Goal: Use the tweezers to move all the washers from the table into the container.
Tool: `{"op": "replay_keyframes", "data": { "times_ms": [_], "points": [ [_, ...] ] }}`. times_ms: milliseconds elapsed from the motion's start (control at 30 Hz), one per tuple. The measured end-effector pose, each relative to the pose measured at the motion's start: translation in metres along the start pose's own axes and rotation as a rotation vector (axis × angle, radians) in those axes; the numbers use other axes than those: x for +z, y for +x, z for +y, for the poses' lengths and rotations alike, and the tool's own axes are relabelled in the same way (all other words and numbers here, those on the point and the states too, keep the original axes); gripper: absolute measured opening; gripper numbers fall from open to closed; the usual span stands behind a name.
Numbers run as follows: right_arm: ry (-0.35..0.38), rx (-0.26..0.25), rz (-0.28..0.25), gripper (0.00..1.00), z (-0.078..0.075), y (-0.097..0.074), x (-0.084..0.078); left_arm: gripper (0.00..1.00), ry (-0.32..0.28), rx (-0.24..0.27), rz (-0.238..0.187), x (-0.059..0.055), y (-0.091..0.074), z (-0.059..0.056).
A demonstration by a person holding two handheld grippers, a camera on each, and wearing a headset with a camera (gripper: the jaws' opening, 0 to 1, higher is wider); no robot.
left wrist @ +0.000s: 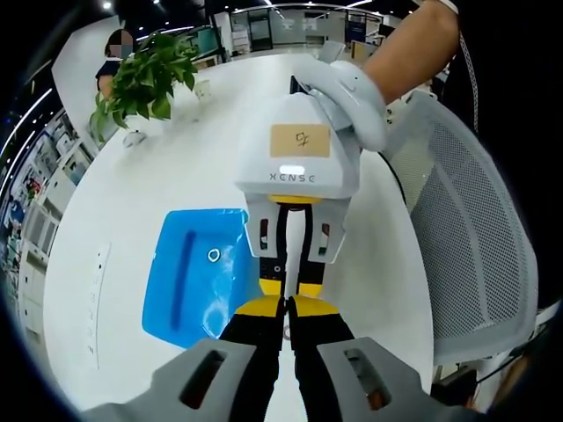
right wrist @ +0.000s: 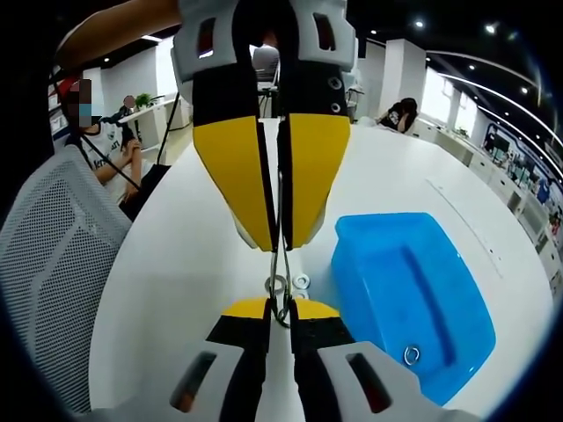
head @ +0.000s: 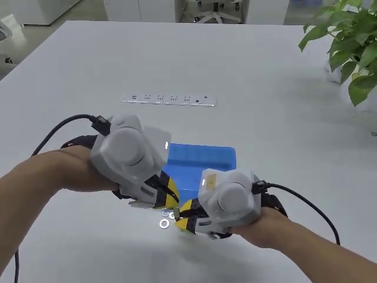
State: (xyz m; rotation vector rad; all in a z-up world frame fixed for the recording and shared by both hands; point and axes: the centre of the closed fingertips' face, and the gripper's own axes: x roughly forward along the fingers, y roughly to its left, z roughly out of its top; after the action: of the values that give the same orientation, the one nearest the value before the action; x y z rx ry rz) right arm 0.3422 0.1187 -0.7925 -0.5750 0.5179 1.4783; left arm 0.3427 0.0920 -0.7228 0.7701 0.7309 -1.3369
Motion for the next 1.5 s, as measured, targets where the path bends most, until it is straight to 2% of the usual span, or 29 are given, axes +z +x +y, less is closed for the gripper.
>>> {"op": "replay_keyframes", "data": {
  "times_ms": [233, 567, 1000, 1500],
  "points": [
    [0.003, 0.006, 0.003, 0.1, 0.002, -0.003, -0.001, 0.06, 0.002, -0.001, 0.002, 0.002, 0.0, -0.001],
    [-0.001, 0.001, 0.0, 0.1, 0.004, -0.01, 0.003, 0.06, -0.004, -0.003, -0.018, 0.009, -0.005, -0.004],
    [-0.014, -0.013, 0.004, 0.1, 0.004, -0.024, 0.015, 0.06, 0.002, 0.002, -0.035, 0.021, -0.019, -0.005],
    [-0.032, -0.05, -0.007, 0.1, -0.005, -0.04, 0.033, 0.06, 0.034, 0.014, -0.036, 0.038, -0.038, -0.001]
  ]
}}
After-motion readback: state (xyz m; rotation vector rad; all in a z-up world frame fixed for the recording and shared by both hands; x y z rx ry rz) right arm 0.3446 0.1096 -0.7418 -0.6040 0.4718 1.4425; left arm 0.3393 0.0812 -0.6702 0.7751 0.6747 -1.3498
